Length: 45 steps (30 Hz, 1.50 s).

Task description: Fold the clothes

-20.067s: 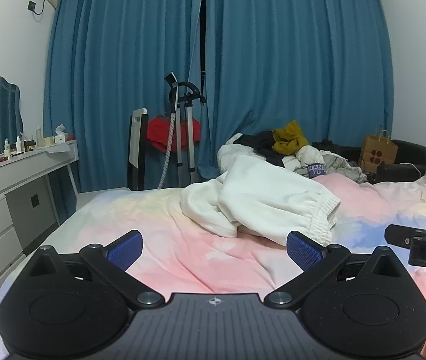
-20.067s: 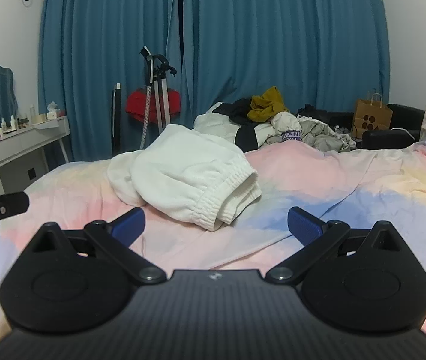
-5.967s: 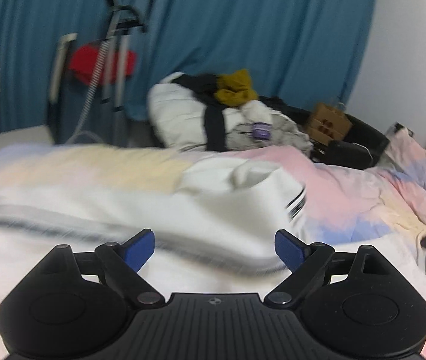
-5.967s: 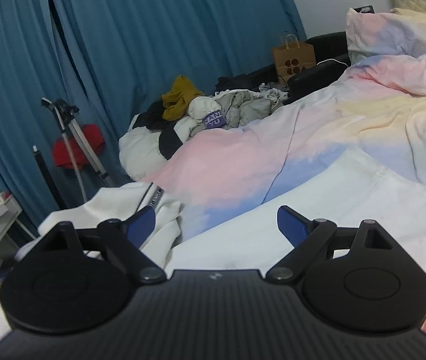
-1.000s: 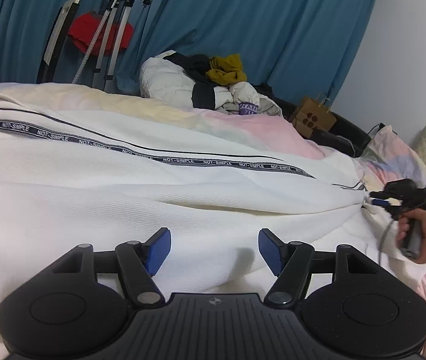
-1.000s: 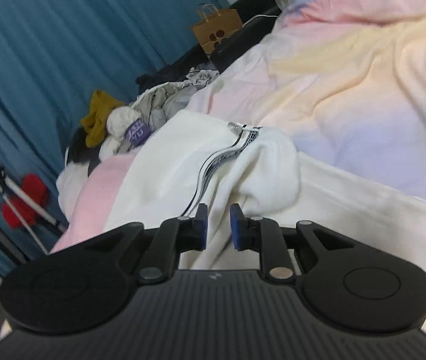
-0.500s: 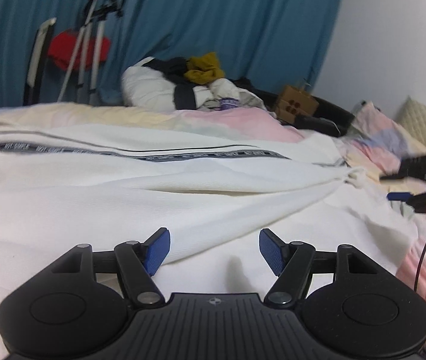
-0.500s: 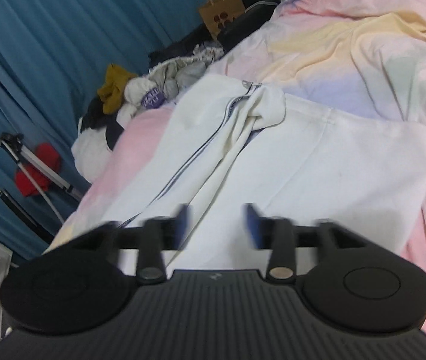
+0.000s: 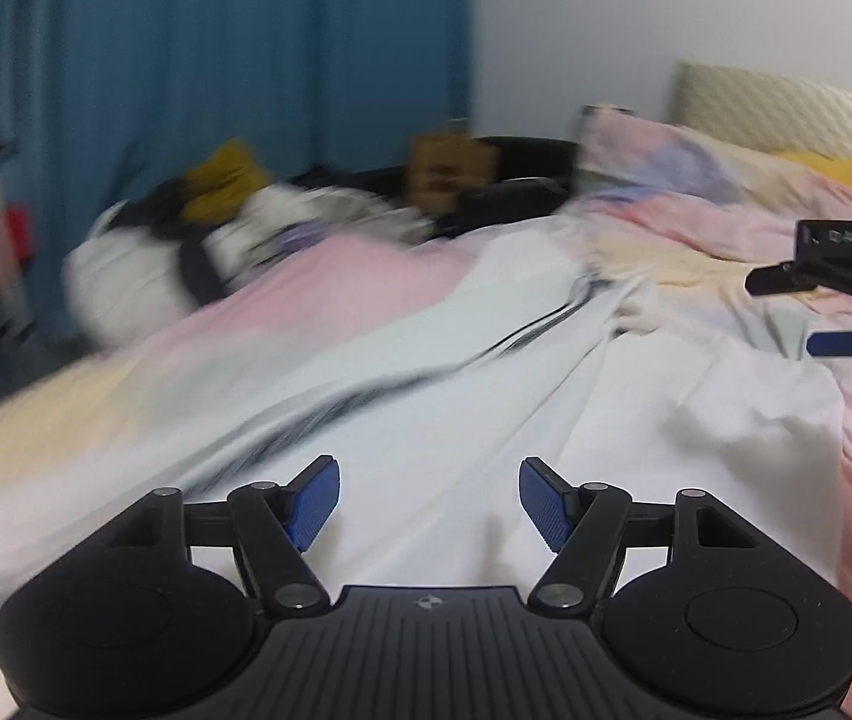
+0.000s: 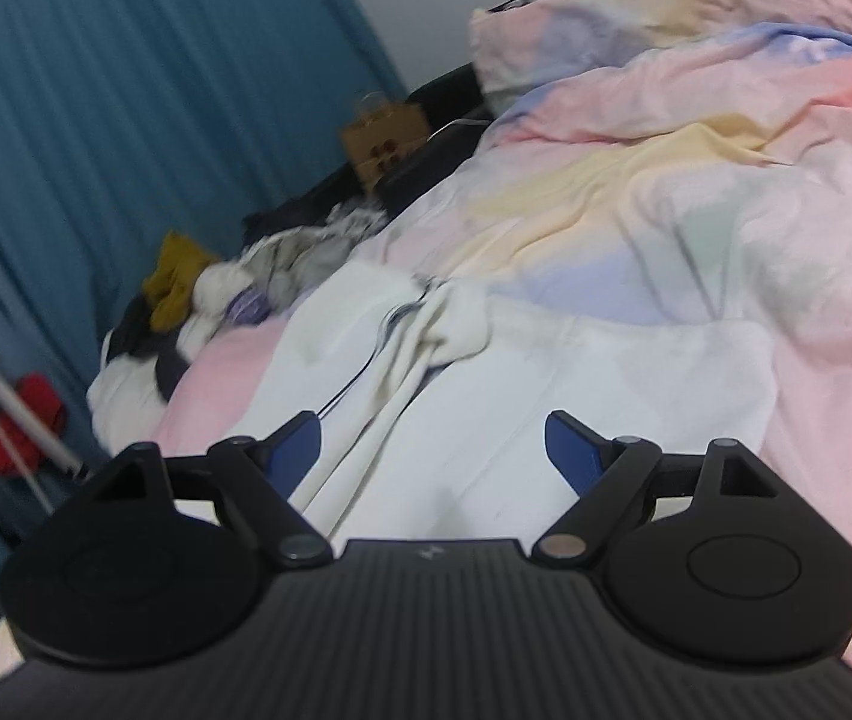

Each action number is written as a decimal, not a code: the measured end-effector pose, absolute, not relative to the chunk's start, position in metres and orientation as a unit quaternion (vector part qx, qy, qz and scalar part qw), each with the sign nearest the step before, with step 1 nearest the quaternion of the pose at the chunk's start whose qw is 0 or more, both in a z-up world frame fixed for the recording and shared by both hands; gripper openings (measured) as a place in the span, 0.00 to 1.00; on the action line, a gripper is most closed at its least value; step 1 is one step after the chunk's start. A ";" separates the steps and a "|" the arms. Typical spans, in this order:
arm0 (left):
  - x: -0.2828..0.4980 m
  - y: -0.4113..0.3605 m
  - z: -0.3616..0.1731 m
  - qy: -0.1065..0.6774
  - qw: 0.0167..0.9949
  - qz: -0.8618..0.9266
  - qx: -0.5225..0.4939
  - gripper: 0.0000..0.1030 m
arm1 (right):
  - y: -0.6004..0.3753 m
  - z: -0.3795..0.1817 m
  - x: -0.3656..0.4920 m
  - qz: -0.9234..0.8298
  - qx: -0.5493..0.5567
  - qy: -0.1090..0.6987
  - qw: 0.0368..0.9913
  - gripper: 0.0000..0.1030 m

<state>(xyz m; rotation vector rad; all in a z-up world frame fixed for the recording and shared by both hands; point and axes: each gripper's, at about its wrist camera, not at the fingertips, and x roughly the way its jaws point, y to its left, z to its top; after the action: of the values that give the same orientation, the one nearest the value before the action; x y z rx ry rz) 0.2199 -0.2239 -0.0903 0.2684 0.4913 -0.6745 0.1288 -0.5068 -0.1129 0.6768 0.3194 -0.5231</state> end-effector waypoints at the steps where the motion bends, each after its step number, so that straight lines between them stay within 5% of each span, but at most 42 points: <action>1: 0.236 -0.246 -0.092 0.240 0.900 -0.339 0.134 0.67 | -0.510 -0.115 0.128 -0.259 0.327 0.144 0.897 0.81; 6: 0.300 -0.346 -0.113 0.258 0.865 -0.395 0.171 0.65 | -0.527 -0.130 0.135 -0.293 0.329 0.119 0.890 0.82; 9: 0.327 -0.393 -0.129 0.270 0.850 -0.403 0.205 0.56 | -0.537 -0.141 0.143 -0.293 0.339 0.122 0.886 0.82; 13: 0.353 -0.424 -0.147 0.288 0.848 -0.380 0.230 0.11 | -0.544 -0.157 0.152 -0.290 0.362 0.137 0.875 0.82; 16: 0.362 -0.420 -0.131 0.276 0.856 -0.379 0.216 0.06 | -0.541 -0.160 0.153 -0.278 0.382 0.144 0.870 0.82; 21: 0.402 -0.392 -0.070 0.230 0.900 -0.327 0.173 0.06 | -0.525 -0.155 0.159 -0.268 0.358 0.133 0.884 0.82; 25: 0.459 -0.377 -0.075 0.249 0.928 -0.222 0.166 0.09 | -0.524 -0.161 0.168 -0.255 0.364 0.149 0.883 0.82; 27: 0.477 -0.367 -0.093 0.288 0.923 -0.208 0.149 0.13 | -0.524 -0.166 0.170 -0.249 0.365 0.156 0.884 0.82; 29: 0.481 -0.358 -0.109 0.320 0.915 -0.211 0.128 0.28 | -0.524 -0.170 0.173 -0.239 0.365 0.161 0.885 0.82; 36: 0.398 -0.298 -0.104 0.293 0.907 -0.291 0.086 0.54 | -0.518 -0.165 0.182 -0.163 0.372 0.158 0.900 0.82; 45: 0.251 -0.201 -0.135 0.286 0.916 -0.257 0.117 0.54 | -0.514 -0.143 0.196 -0.077 0.378 0.159 0.909 0.82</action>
<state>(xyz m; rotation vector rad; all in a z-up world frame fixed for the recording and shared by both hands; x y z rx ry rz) 0.2511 -0.2012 -0.1351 0.2414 0.5892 -0.5292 0.1958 -0.5142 -0.1434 0.7800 0.3281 -0.1599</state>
